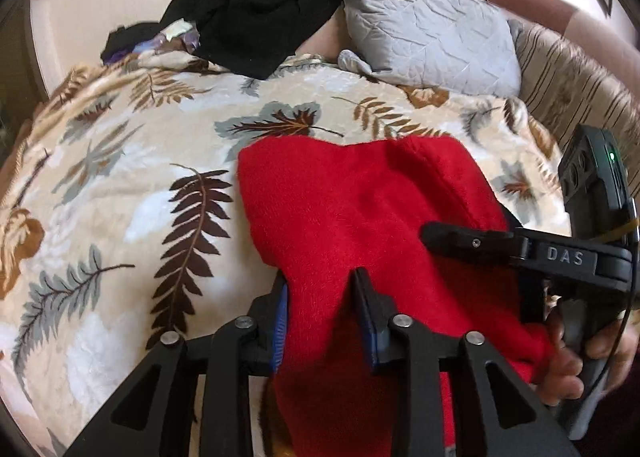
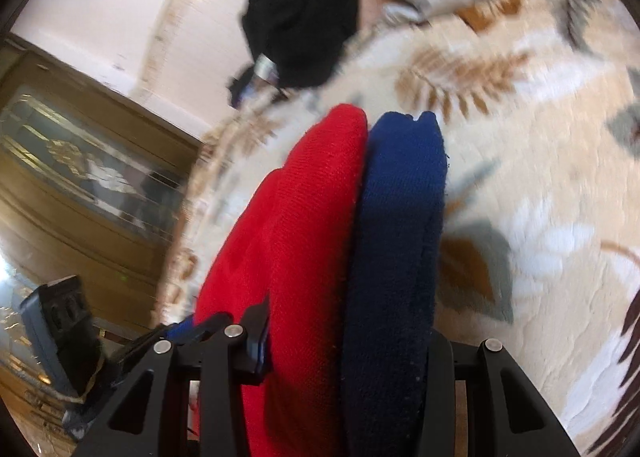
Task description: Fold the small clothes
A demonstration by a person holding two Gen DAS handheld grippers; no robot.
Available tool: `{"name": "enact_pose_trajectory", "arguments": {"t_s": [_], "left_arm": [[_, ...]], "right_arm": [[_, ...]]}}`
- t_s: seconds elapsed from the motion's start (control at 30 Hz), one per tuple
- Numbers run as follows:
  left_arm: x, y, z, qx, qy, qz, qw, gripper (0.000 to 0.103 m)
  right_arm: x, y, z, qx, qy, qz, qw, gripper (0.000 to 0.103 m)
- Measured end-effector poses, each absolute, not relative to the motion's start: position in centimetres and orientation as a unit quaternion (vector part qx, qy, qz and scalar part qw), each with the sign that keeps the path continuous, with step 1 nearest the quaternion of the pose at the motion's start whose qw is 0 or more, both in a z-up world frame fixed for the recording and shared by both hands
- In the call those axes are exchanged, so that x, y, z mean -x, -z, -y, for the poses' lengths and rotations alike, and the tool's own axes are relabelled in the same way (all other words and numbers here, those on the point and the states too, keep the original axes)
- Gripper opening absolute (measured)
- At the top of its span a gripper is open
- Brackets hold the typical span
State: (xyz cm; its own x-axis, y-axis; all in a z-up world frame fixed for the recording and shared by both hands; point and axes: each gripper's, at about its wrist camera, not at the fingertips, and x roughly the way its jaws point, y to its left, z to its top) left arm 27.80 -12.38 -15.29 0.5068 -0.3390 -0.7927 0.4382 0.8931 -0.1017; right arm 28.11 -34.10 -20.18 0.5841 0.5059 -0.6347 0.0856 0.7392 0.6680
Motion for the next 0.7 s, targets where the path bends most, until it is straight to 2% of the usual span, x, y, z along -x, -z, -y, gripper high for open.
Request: {"name": "enact_pose_trajectory", "arguments": {"t_s": [0.07, 0.17, 0.3, 0.5, 0.63, 0.7], "left_arm": [[-27.4, 15.0, 12.5, -0.065, 0.22, -0.438, 0.869, 0.04], [-26.6, 14.3, 12.3, -0.09, 0.194, -0.419, 0.883, 0.054], [-25.5, 13.5, 11.3, -0.093, 0.169, -0.405, 0.894, 0.055], [-23.1, 13.2, 11.4, -0.136, 0.133, -0.373, 0.908, 0.056], [-22.4, 14.2, 12.1, -0.153, 0.13, -0.374, 0.906, 0.056], [-22.5, 14.4, 12.3, -0.161, 0.127, -0.371, 0.906, 0.056]], "right_arm": [[-27.8, 20.5, 34.8, -0.362, -0.12, -0.44, 0.813, 0.054], [-26.3, 19.9, 35.9, -0.375, -0.1, -0.433, 0.813, 0.058], [-23.9, 17.5, 36.1, -0.312, -0.044, -0.408, 0.857, 0.059], [-21.0, 12.9, 33.6, -0.209, -0.046, -0.308, 0.927, 0.059], [-22.5, 12.7, 32.1, -0.198, -0.078, -0.311, 0.926, 0.059], [-24.6, 14.6, 32.3, -0.235, -0.105, -0.349, 0.901, 0.058]]}}
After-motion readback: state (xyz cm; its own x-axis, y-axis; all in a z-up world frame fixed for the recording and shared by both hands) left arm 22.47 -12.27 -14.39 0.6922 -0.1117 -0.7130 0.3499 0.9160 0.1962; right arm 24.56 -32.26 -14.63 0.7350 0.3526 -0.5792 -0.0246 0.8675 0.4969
